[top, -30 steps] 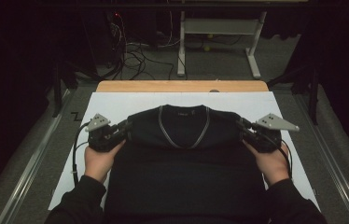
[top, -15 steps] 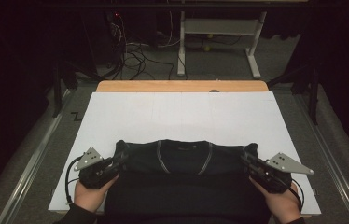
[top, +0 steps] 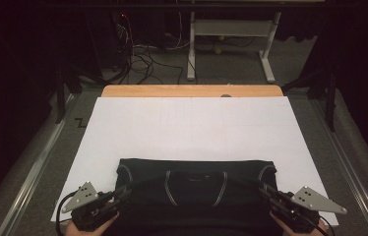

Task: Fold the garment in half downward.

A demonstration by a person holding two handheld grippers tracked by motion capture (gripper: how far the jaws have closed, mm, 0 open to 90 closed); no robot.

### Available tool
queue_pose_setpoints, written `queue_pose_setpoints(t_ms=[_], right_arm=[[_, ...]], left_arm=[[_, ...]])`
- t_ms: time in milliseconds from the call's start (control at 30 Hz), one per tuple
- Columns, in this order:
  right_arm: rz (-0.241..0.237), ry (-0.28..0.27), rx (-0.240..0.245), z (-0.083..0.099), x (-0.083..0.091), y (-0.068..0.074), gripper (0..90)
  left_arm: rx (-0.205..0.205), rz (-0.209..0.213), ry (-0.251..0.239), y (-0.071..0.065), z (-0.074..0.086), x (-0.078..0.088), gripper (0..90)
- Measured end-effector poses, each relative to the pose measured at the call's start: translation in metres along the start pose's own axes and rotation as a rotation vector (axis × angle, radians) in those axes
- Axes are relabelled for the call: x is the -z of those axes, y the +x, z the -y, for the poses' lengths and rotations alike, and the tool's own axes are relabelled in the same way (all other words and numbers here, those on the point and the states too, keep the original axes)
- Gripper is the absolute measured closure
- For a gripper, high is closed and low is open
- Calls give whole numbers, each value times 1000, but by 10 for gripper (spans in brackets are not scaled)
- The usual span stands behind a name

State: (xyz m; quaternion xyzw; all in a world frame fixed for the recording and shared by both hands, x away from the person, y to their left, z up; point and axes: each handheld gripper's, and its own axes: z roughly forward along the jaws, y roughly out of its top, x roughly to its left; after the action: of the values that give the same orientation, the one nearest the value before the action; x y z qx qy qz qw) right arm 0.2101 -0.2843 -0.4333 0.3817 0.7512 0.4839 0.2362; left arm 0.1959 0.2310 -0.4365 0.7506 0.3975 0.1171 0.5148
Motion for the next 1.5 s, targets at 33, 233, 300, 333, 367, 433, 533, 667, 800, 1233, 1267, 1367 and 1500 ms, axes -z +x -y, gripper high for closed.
queue_pose_setpoints(t_ms=[33,233,300,333,367,433,533,667,800,1233,1267,1367,1500], right_arm=[[1,9,-1,2,2,1,785],[-3,100,-31,12,-5,0,772],[-4,137,-35,16,-12,-2,758],[0,160,-36,18,-16,-3,749],[0,185,-42,20,-19,-4,721],[17,219,-50,23,-25,-7,581],[48,190,-83,22,-24,-10,440],[90,136,-97,18,-20,-17,391],[147,125,-115,12,-29,-29,353],[263,271,-202,0,-77,-76,327],[262,292,-205,1,-79,-76,330],[232,307,-218,4,-79,-75,413],[225,308,-201,5,-78,-70,550]], left_arm=[[-1,2,0,-1,1,1,716],[8,-19,120,11,9,-17,714],[11,-38,173,17,12,-27,704],[15,-47,197,21,13,-32,692],[21,-57,220,25,14,-36,670],[33,-85,250,29,14,-42,569],[33,-116,211,30,11,-38,414],[85,-162,136,40,6,-28,295],[136,-235,122,63,-3,-32,197],[206,-274,293,87,-12,-77,161],[185,-284,299,85,-12,-78,178],[137,-287,295,80,-11,-83,287],[120,-286,296,77,-12,-85,440]])
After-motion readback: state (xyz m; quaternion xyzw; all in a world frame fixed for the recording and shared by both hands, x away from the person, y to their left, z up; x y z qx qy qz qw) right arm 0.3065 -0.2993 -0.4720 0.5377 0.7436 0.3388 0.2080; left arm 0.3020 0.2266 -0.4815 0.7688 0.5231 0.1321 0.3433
